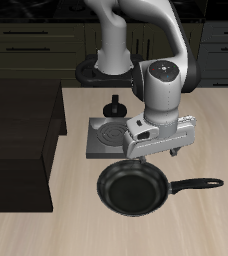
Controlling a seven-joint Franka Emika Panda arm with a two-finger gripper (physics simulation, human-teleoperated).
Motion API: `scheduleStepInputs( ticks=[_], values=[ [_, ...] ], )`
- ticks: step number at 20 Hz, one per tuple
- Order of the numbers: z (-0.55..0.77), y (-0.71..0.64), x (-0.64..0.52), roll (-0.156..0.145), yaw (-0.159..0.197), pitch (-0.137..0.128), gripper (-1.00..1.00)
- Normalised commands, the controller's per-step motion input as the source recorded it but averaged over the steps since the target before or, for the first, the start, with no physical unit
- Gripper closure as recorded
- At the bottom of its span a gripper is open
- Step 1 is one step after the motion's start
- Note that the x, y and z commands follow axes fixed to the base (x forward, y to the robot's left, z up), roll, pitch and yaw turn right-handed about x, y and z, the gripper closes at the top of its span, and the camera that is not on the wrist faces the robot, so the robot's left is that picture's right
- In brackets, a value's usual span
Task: Place the frypan on top of the shelf
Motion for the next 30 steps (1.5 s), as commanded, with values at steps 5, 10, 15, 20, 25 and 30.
scheduleStepInputs(
  ticks=[5,10,15,20,25,30],
  values=[
    [-0.12,0.15,0.05,0.018,0.032,0.006,-1.00],
    [-0.09,0.06,0.07,0.002,0.006,0.005,-1.00],
    [-0.13,0.06,0.03,0.000,0.000,0.013,-1.00],
    [-0.18,0.01,-0.02,0.000,0.007,0.020,-1.00],
    [-0.17,-0.05,-0.07,-0.009,-0.008,0.014,-1.00],
    [-0.17,-0.13,-0.02,-0.026,0.013,0.017,-1.00]
  ],
)
